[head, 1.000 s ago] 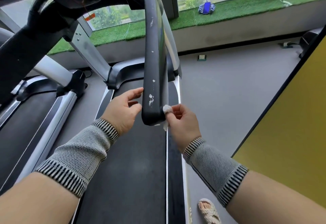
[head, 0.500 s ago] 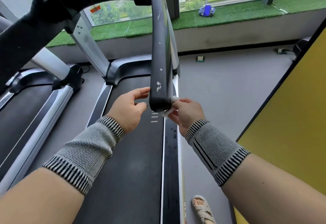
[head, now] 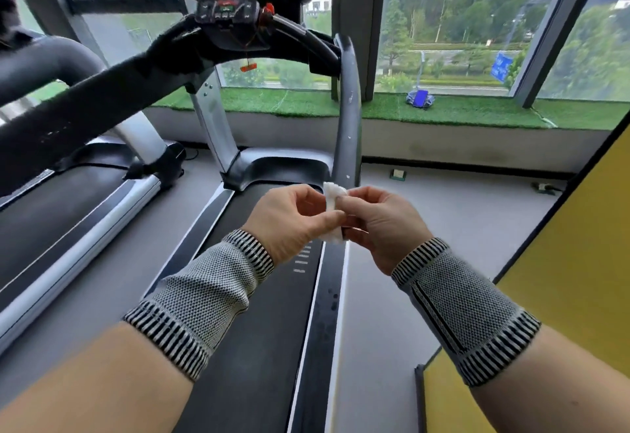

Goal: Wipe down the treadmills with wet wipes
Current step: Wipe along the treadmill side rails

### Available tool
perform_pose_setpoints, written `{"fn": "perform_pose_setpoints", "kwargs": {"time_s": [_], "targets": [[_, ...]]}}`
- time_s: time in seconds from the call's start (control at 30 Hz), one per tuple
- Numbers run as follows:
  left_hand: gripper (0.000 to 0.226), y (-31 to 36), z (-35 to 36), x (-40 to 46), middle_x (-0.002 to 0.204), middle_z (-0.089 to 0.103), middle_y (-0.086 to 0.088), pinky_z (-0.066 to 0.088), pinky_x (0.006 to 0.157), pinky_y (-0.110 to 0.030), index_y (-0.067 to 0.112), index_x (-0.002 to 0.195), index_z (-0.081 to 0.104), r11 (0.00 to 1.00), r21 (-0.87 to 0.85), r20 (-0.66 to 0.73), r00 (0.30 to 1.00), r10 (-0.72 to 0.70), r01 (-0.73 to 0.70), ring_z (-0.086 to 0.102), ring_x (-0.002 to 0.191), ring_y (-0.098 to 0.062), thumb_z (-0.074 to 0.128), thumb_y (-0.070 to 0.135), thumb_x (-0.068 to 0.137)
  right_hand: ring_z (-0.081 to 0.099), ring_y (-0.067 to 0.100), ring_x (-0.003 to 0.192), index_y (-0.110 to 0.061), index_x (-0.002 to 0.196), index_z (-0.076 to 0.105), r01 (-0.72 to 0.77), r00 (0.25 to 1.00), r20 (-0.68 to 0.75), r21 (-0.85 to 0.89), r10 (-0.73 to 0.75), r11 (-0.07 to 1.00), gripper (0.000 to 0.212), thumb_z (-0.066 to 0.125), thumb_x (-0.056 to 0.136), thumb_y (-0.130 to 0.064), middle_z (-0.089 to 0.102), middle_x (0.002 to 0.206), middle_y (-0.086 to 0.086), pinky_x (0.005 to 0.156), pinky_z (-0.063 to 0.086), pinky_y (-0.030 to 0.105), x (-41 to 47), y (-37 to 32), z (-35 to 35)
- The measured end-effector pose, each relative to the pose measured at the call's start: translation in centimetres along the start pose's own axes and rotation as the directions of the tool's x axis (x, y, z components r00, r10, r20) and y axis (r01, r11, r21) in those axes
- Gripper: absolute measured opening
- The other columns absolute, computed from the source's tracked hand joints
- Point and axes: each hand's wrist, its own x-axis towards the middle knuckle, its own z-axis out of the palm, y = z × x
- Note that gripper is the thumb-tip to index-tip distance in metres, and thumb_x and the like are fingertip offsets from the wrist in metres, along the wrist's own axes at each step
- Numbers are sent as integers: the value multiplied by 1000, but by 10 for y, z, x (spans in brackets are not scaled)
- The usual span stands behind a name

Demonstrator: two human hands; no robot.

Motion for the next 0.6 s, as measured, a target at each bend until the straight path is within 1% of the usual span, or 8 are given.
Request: {"fn": "perform_pose_setpoints", "kwargs": {"time_s": [0.07,0.13,0.2,0.3,0.4,0.47,0.53,0.6], "targets": [[10,2,-4,5,71,67,7,46,54,-13,16,80,65,999,-34,-33,999,-35,34,60,60,3,74,19,81,48,24,70,-9,77,58,-4,999,34,-55,6,998,13,64,87,-6,54,79,15,61,43,32,11,-6,0],[8,3,-12,12,70,66,6,50,55,-18,16,80,65,987,-120,-66,991,-115,107,61,61,-2,69,18,86,49,26,72,-9,78,56,-18,997,66,-97,25,995,12,60,90,-6,54,79,16,62,46,36,24,-15,2],[11,2,-16,18,67,65,7,51,57,-20,18,77,64,967,-195,-90,979,-184,164,60,61,-5,67,17,88,57,20,58,-9,78,55,-12,996,84,-100,20,995,14,57,92,-5,57,71,11,53,52,29,31,-23,2],[18,1,-14,27,63,62,7,48,55,-19,18,70,60,965,-211,-106,978,-177,152,56,58,-7,68,14,86,54,12,49,-9,79,57,37,997,76,-75,-31,997,13,58,92,-8,57,65,5,45,47,21,37,-28,-2],[17,7,-13,34,66,59,4,47,53,-19,16,74,58,969,-214,-96,985,-142,119,54,58,-7,69,11,85,58,18,60,-11,80,61,133,988,114,-247,-107,960,12,70,84,-18,61,70,9,59,54,34,40,-27,-4],[14,4,-15,37,67,59,5,47,52,-18,16,79,58,968,-227,-109,985,-134,107,54,57,-6,68,10,87,61,25,69,-14,77,63,212,975,142,-375,-169,903,9,72,80,-12,64,75,13,70,55,47,47,-26,-1],[17,-2,-17,35,65,56,5,45,52,-19,16,79,57,970,-209,-131,980,-153,123,51,56,-7,64,4,88,58,24,68,-16,75,64,243,970,137,-474,-202,846,12,69,81,-6,63,73,14,73,54,51,53,-22,3],[23,-15,-21,36,61,52,5,46,55,-23,16,72,54,978,-161,-180,971,-161,132,49,57,-11,63,1,87,57,23,64,-19,73,64,259,963,97,-575,-250,776,14,69,79,-7,65,70,11,71,55,51,58,-17,5]]}}
